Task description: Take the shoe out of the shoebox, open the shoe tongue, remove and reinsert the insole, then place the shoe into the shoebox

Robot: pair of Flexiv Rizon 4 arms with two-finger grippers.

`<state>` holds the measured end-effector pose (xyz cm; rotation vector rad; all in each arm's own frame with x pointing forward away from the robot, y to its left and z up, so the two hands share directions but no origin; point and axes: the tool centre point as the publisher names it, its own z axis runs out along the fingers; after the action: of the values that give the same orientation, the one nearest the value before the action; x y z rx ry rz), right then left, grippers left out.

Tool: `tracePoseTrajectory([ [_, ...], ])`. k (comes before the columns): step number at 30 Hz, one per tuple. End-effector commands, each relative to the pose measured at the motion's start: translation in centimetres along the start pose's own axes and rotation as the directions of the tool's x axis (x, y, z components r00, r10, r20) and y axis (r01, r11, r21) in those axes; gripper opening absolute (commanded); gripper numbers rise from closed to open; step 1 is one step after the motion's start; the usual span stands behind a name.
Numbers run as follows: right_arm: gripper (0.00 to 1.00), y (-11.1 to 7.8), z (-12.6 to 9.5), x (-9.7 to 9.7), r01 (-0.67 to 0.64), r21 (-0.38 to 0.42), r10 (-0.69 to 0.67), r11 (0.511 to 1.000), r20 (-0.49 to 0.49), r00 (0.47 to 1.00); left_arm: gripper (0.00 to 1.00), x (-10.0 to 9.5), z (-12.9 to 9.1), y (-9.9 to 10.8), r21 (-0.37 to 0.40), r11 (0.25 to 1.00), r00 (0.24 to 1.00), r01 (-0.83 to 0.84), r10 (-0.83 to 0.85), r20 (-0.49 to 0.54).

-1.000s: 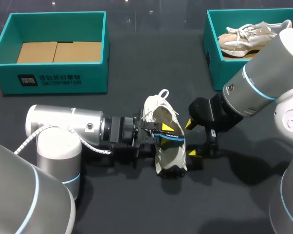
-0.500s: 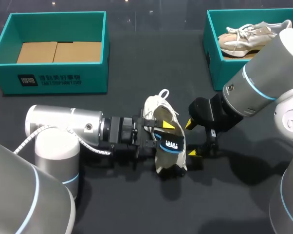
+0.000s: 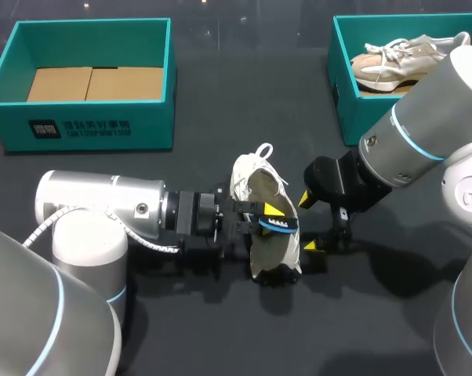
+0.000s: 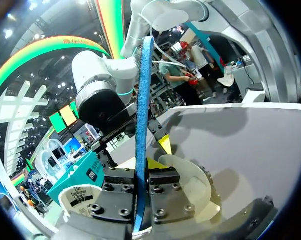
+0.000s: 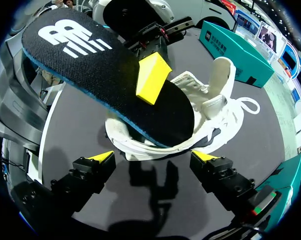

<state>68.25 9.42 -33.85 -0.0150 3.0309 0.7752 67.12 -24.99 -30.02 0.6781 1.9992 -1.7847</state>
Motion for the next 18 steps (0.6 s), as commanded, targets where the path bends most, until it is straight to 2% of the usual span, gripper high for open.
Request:
tracePoseTrajectory([
  [1,1.0,0.0,0.1,0.1,0.001,0.0,-0.001,1.0,0.003,1.0,0.0,0.4,0.3,0.4,-0.015,1.0,1.0,-0.016,0.016,0.009],
  [12,1.0,0.0,0.1,0.1,0.001,0.0,-0.001,1.0,0.003,1.0,0.0,0.1,0.7,3.1,-0.064,0.997,0.999,-0.03,0.032,0.02],
  [18,1.0,0.0,0.1,0.1,0.001,0.0,-0.001,1.0,0.003,1.0,0.0,-0.2,0.4,3.6,-0.064,0.998,1.0,-0.001,0.003,0.027],
])
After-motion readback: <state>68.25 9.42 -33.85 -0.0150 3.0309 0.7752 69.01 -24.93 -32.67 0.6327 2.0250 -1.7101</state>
